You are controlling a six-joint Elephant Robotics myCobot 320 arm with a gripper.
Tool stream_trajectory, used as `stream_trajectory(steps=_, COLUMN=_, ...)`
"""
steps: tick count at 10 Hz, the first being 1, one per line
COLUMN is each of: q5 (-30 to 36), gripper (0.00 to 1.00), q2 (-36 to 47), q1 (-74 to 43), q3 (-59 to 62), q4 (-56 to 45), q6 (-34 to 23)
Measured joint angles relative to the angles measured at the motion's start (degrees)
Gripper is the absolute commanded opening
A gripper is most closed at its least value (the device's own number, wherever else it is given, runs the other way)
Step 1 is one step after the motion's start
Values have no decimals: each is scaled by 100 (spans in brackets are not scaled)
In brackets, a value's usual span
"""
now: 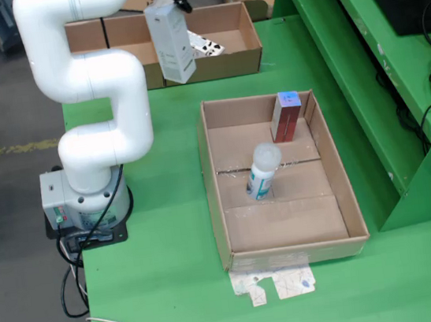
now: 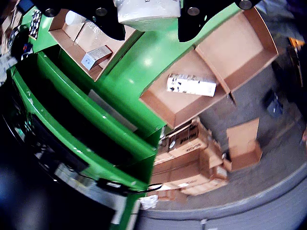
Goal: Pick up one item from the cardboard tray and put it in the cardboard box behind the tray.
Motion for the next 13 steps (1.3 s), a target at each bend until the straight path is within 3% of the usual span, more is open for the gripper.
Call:
stream_trajectory(steps=5, q5=-123, gripper=0, q2=-106, q1=1257, q3=0, q4=88, q6=26)
stream_trajectory(steps=7, q5=-519, gripper=0, q2=-246, q1=1819, q3=-9, q4=589, q6=-422)
stream_trajectory(steps=13, q5=-1011, gripper=0, q2=35, q1=3384, q3=-9, q4=1494, q6=-809)
